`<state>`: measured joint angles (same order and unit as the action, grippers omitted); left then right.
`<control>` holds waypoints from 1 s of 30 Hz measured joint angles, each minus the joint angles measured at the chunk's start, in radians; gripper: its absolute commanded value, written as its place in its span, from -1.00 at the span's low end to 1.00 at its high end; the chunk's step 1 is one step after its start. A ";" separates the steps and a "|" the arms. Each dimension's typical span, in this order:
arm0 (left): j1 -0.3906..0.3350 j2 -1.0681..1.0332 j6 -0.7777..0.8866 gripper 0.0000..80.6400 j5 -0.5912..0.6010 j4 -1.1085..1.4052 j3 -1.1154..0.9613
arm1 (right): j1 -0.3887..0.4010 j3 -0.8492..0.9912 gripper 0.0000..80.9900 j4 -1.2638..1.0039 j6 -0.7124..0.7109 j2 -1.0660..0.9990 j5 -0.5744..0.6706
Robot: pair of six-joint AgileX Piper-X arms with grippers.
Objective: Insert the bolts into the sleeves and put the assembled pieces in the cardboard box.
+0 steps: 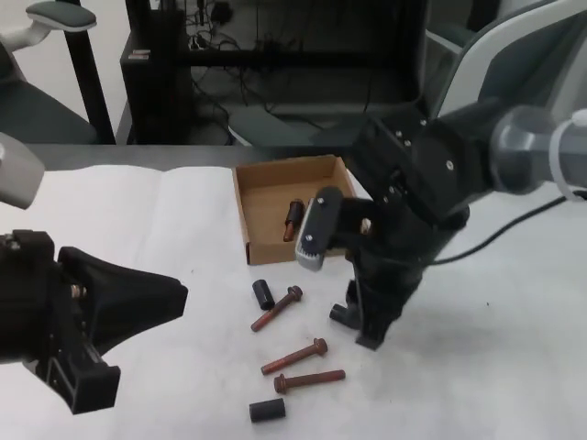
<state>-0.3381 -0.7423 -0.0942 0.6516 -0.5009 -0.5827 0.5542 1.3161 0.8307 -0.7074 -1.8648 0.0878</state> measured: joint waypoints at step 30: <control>0.000 0.000 0.000 -0.89 0.000 0.000 0.000 | -0.007 0.015 0.32 -0.080 0.001 -0.079 -0.029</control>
<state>-0.3381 -0.7423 -0.0942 0.6516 -0.5009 -0.5827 0.5468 1.3307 0.7503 -0.7067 -1.9442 0.0589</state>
